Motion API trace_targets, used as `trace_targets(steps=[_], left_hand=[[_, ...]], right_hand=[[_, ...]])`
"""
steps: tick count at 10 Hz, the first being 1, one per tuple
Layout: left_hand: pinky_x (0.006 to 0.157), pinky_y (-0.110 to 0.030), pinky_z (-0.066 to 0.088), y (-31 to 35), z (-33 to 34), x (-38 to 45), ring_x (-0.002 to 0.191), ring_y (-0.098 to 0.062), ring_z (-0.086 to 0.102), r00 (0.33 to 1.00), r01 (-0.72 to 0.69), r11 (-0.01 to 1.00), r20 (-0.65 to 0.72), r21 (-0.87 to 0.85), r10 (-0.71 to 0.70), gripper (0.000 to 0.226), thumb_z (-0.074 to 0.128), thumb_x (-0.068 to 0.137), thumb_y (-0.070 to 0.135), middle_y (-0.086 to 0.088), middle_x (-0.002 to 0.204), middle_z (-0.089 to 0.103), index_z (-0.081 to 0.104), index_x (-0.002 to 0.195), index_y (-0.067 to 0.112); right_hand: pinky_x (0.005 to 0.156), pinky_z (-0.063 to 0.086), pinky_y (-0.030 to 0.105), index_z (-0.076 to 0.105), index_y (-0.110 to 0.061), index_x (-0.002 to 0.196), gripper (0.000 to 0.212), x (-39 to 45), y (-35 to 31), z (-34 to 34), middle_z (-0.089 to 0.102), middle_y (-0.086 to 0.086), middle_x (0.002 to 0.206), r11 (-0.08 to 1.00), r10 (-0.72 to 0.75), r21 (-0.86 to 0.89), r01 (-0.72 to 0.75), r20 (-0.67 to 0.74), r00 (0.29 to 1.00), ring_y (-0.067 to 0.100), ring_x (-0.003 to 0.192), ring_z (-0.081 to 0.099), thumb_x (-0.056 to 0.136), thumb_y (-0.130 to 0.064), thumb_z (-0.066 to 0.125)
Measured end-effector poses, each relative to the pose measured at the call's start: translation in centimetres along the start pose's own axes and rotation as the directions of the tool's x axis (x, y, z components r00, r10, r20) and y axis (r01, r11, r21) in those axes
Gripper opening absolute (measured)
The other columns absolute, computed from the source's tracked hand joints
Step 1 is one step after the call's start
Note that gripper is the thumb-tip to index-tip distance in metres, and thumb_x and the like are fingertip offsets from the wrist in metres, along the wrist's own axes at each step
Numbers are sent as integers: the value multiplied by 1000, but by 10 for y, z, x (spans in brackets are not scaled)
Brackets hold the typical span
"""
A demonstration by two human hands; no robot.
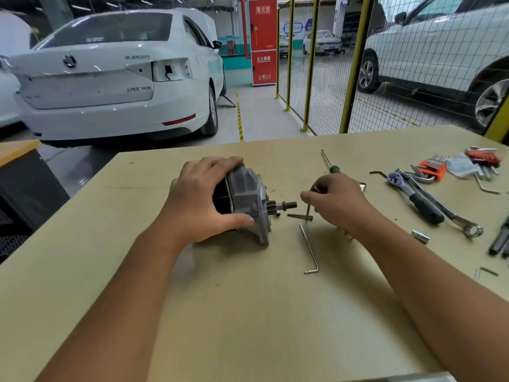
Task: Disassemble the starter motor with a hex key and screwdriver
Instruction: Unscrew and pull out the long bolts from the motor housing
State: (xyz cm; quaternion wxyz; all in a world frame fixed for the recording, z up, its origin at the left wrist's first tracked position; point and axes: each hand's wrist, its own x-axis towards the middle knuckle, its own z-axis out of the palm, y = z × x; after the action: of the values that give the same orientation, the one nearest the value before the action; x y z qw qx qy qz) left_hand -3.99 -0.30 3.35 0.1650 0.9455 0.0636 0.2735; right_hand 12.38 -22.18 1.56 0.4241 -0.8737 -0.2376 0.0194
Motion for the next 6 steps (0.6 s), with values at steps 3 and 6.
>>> trace_targets(steps=[3, 6], left_hand=[[108, -58, 42, 2, 0, 0, 133, -18, 39, 1000, -12, 1000, 27, 0, 12, 117, 70, 49, 84, 15, 146, 47, 38, 154, 44], [108, -58, 42, 2, 1, 0, 131, -18, 39, 1000, -4, 1000, 18, -24, 4, 117, 72, 48, 83, 15, 145, 48, 40, 153, 44]], right_hand=[[67, 45, 30, 73, -12, 87, 13, 3, 0, 0, 71, 6, 82, 1000, 4, 6, -4, 25, 1000, 24, 81, 62, 92, -19, 64], [79, 49, 28, 76, -20, 98, 10, 7, 9, 2, 65, -6, 89, 930, -169, -321, 180, 62, 984, 17, 95, 61, 89, -16, 72]])
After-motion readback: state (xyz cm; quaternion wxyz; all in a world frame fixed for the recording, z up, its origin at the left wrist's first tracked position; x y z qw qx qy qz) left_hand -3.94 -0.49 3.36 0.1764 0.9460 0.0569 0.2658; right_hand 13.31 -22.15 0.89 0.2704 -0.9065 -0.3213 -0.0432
